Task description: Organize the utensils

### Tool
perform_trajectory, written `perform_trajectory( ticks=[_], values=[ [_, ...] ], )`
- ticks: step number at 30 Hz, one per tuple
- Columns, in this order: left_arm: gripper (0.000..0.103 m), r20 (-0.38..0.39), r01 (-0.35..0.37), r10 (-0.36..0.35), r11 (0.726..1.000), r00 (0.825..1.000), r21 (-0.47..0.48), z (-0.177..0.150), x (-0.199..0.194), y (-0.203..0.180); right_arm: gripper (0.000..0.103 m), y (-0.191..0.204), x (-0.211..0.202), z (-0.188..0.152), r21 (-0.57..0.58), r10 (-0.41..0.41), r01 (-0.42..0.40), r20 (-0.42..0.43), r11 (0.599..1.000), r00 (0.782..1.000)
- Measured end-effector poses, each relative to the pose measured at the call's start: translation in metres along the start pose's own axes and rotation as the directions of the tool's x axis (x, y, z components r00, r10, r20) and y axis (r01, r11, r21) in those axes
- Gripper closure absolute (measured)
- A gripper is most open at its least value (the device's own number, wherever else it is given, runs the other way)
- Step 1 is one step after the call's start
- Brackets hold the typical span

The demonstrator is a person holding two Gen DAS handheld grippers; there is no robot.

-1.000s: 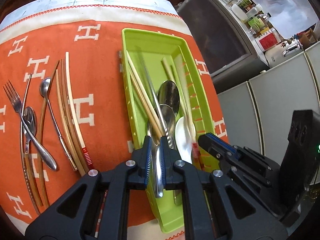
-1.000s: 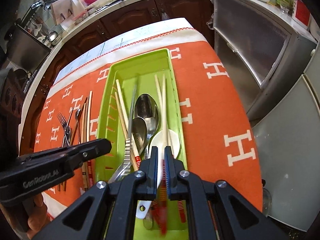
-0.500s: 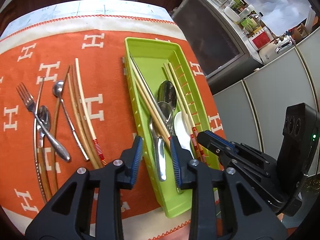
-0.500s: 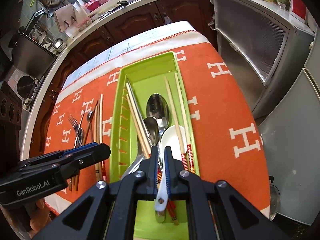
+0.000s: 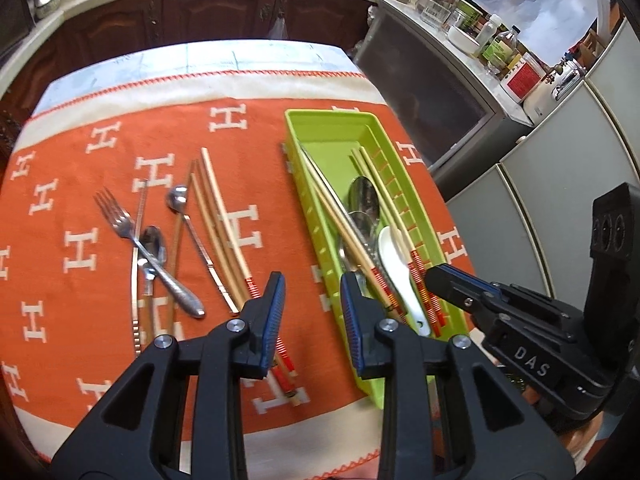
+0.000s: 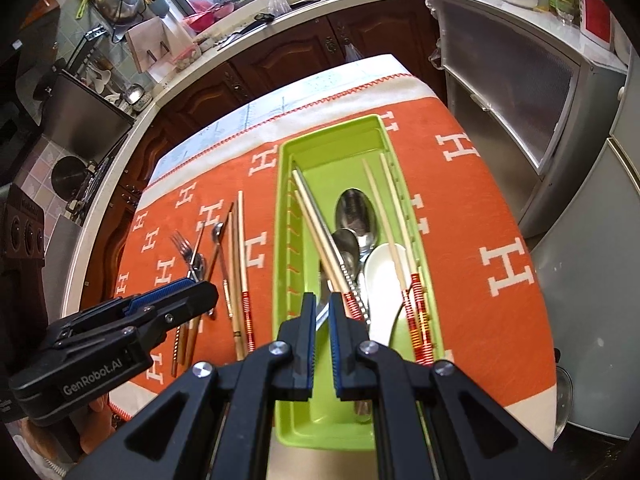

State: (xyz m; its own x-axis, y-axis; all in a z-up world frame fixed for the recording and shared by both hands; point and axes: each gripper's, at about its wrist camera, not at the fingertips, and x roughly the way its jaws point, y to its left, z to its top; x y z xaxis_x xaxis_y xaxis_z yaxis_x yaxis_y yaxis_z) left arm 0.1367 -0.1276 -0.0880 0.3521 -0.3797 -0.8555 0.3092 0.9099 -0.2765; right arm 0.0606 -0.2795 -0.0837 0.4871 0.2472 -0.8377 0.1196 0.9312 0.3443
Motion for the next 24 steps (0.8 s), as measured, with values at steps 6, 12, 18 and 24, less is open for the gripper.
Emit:
perform_trajectory(
  ticks=[6,12,18,24],
  values=[
    [0.078,0.025,-0.036,0.036,0.999,0.999,-0.007,-0.005,-0.016,0.018,0.097,0.015,-0.004,-0.002,-0.022,0.004,-0.004,0.004,1.000,1.000],
    [0.078,0.038,-0.073,0.075,0.997,0.996,-0.030,-0.011,-0.031,0.047,0.097,0.034,-0.006,-0.001,-0.060,0.010,-0.009,0.005,0.998,1.000],
    [0.078,0.050,-0.113,0.117,0.991,0.992,-0.068,-0.010,-0.048,0.084,0.097,0.059,-0.005,0.004,-0.105,0.024,-0.024,-0.002,0.994,1.000],
    [0.078,0.072,-0.145,0.154,0.983,0.985,-0.110,-0.004,-0.062,0.122,0.097,0.088,-0.003,0.015,-0.168,0.039,-0.039,-0.008,0.985,0.999]
  ],
)
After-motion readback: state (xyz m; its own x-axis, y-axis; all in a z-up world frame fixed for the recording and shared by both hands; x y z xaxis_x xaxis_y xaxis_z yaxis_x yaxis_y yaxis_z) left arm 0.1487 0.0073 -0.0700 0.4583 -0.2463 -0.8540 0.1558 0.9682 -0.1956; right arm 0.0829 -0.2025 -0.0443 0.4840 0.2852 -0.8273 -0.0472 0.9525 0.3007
